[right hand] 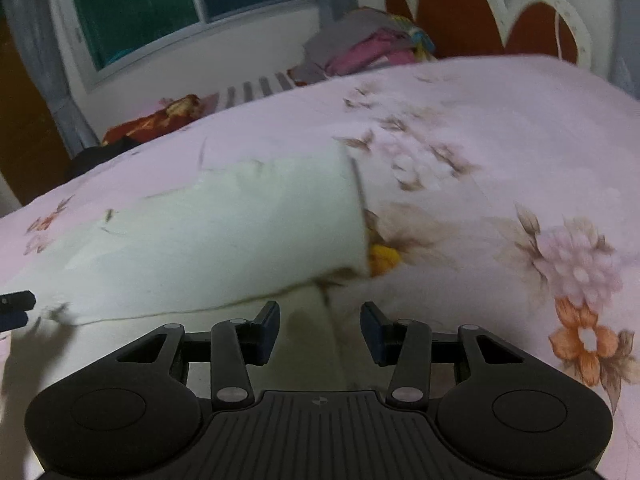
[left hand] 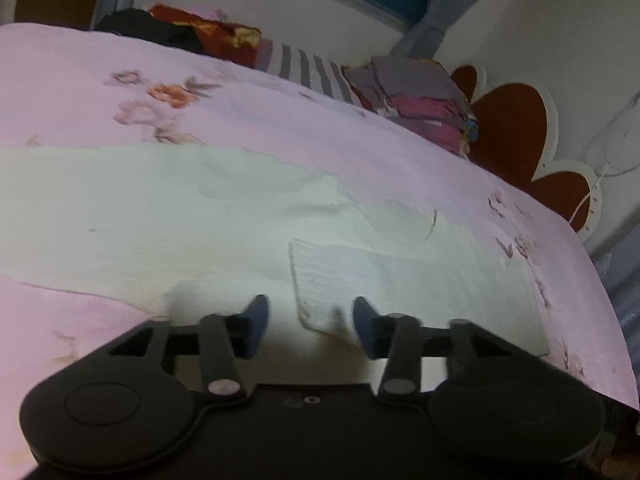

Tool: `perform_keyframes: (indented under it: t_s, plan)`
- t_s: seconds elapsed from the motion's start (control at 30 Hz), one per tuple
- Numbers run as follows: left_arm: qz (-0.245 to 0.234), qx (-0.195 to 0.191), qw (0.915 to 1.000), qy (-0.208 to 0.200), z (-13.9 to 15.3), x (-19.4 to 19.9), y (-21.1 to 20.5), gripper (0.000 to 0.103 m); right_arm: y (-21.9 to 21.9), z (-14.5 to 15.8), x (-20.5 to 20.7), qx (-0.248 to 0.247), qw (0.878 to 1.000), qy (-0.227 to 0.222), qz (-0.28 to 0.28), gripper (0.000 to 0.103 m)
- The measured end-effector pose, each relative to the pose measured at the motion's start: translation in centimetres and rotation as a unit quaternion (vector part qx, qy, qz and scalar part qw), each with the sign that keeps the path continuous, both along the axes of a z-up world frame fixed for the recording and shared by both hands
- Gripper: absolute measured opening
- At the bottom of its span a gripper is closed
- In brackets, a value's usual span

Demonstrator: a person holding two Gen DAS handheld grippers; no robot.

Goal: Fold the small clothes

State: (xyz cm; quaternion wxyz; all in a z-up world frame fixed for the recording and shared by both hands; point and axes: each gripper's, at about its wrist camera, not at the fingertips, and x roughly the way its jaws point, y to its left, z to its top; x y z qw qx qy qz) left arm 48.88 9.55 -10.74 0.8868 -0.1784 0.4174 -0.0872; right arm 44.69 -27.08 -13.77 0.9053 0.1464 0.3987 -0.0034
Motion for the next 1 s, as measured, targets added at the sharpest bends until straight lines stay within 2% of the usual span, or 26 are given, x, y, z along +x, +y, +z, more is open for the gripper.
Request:
perform_keyframes:
  t_s: [0.07,0.1,0.17,0.33,0.53,0.6,0.63,0.67,0.7,0.77,0.83,1.0]
  plan:
    - [-0.01,-0.001,0.9999,0.003,-0.3,0.4,-0.6,0.02,-0.6,-0.2,0.3,0.005,1.0,0.001,-0.006,0.046]
    - [-0.014,0.005,0.9999,0.001,-0.4,0.5,-0.9,0.016,-1.2,-0.3,0.2,0.007,1.0,0.001,-0.007,0.046]
    - [-0.014,0.02,0.9997,-0.006,-0.5,0.5,-1.0,0.003,-1.3,-0.6,0.7,0.012,1.0,0.002,-0.007,0.046]
    - [0.01,0.021,0.9993,-0.03,0.5,0.0,0.7,0.0,-1.2,-0.9,1.1,0.015,1.0,0.005,0.006,0.046]
    - [0.03,0.016,0.9987,-0.039,1.2,-0.6,2.8,0.0,-1.1,-1.4,1.9,0.013,1.0,0.004,0.015,0.046]
    - [0.038,0.009,0.9985,-0.038,1.3,-1.1,2.6,0.038,-1.1,-1.5,1.9,0.013,1.0,0.004,0.015,0.046]
    - [0.041,0.007,0.9985,-0.036,1.3,-1.4,2.5,0.066,-1.1,-1.5,2.0,0.013,1.0,0.005,0.016,0.046]
    - [0.045,0.004,0.9981,-0.041,1.3,-1.8,2.2,0.071,-1.1,-1.4,1.9,0.013,1.0,0.005,0.017,0.046]
    - [0.041,-0.001,0.9983,-0.041,1.3,-2.0,1.9,0.068,-1.1,-1.5,1.9,0.014,1.0,0.005,0.018,0.046]
    - [0.027,-0.02,0.9991,-0.027,0.8,-2.0,1.3,0.046,-1.0,-1.4,1.8,0.014,1.0,0.005,0.018,0.046]
    - [0.022,-0.045,0.9987,-0.008,0.0,-1.7,0.8,0.038,-1.1,-1.4,1.9,0.015,1.0,0.006,0.018,0.046]
    - [0.051,-0.094,0.994,0.024,-2.0,-0.5,0.6,0.037,-1.1,-1.4,1.7,0.016,1.0,0.007,0.015,0.046]
